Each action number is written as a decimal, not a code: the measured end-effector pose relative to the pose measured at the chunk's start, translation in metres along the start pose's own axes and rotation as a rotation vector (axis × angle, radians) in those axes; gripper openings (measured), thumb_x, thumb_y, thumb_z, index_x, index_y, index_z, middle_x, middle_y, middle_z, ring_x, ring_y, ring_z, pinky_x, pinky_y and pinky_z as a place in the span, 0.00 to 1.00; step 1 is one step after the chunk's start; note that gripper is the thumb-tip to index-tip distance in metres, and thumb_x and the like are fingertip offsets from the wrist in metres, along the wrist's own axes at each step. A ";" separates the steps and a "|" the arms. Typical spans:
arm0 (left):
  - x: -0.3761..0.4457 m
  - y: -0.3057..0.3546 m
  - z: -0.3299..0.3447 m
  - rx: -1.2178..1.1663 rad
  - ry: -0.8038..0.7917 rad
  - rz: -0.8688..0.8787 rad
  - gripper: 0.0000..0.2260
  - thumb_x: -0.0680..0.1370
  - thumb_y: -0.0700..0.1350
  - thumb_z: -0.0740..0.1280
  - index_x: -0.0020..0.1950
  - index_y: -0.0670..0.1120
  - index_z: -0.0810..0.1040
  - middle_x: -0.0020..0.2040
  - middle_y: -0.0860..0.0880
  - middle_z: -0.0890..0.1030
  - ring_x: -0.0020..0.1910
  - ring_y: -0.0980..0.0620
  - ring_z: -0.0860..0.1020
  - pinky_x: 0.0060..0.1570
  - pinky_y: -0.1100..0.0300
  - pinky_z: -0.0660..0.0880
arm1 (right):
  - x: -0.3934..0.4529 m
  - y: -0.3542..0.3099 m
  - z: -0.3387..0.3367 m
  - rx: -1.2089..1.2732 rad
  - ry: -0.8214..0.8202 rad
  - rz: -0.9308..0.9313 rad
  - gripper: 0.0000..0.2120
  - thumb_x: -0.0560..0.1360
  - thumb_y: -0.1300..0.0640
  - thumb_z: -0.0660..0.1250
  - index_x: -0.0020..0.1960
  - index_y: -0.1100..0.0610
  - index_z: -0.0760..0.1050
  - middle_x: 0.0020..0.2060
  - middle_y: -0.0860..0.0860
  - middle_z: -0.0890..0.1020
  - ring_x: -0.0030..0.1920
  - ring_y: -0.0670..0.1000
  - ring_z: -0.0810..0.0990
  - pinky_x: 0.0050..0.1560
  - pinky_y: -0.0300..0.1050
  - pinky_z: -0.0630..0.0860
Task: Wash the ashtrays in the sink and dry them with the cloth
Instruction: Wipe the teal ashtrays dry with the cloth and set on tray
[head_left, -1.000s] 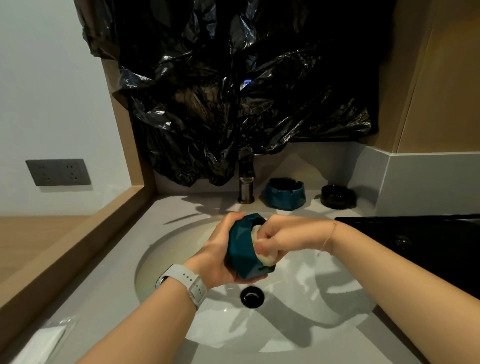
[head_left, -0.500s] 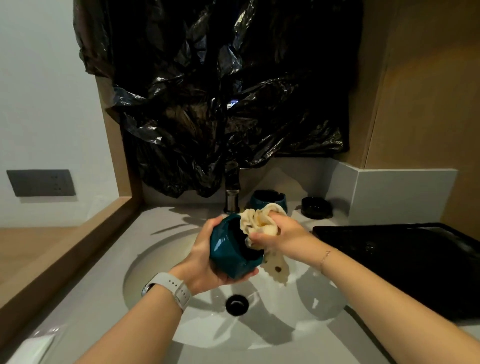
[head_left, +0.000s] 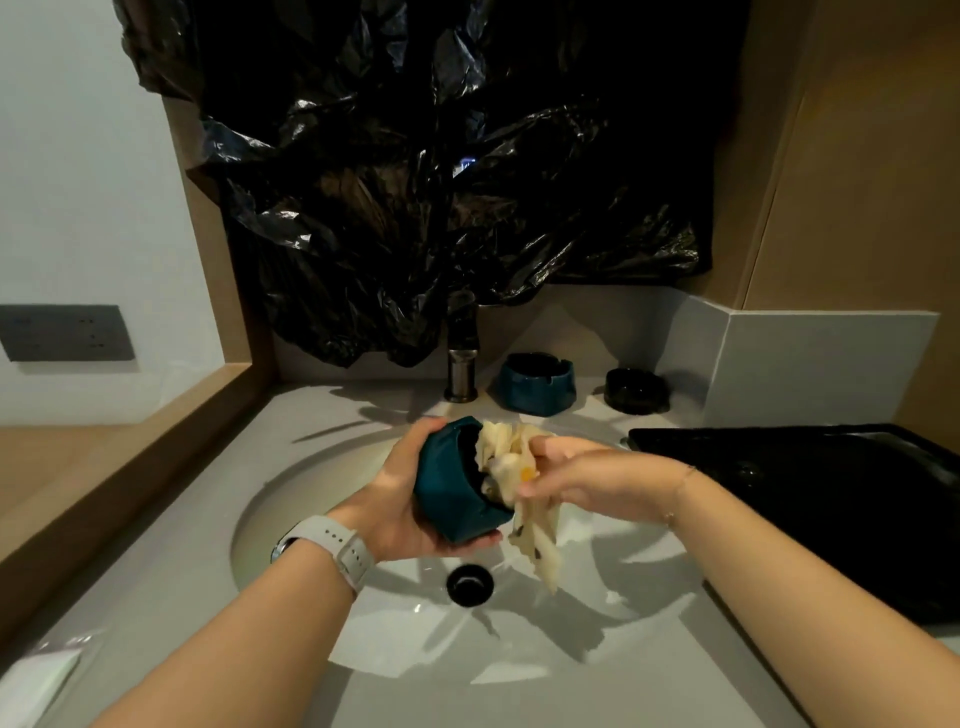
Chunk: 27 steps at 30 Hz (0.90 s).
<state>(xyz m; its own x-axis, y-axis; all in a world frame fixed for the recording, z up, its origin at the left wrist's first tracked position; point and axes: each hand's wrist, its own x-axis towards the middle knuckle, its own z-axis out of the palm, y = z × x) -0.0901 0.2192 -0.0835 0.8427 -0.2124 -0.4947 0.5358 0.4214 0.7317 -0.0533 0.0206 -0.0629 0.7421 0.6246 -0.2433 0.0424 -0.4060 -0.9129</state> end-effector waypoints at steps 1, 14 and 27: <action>0.000 0.001 0.000 -0.015 -0.005 -0.004 0.29 0.71 0.63 0.67 0.61 0.43 0.80 0.55 0.35 0.82 0.53 0.35 0.80 0.51 0.39 0.78 | -0.001 0.002 0.000 -0.057 0.029 -0.013 0.22 0.76 0.59 0.68 0.69 0.58 0.67 0.67 0.54 0.75 0.66 0.54 0.74 0.69 0.51 0.69; -0.002 -0.007 0.013 0.056 -0.036 -0.076 0.31 0.70 0.64 0.68 0.59 0.39 0.80 0.52 0.36 0.82 0.52 0.31 0.80 0.49 0.37 0.79 | 0.020 0.002 0.031 -0.517 0.548 0.013 0.12 0.77 0.51 0.64 0.57 0.55 0.75 0.47 0.56 0.82 0.45 0.57 0.81 0.43 0.52 0.82; 0.009 -0.013 0.021 0.759 0.405 0.633 0.21 0.72 0.68 0.62 0.53 0.55 0.81 0.49 0.50 0.83 0.50 0.49 0.80 0.52 0.52 0.78 | 0.018 -0.002 0.034 -0.513 0.655 0.103 0.10 0.75 0.52 0.62 0.54 0.55 0.75 0.47 0.56 0.81 0.43 0.59 0.82 0.37 0.48 0.80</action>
<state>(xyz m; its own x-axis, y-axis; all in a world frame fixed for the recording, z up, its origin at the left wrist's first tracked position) -0.0885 0.1934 -0.0871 0.9736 0.2202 0.0606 0.0176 -0.3369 0.9414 -0.0629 0.0558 -0.0766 0.9907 0.1181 0.0672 0.1348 -0.7920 -0.5955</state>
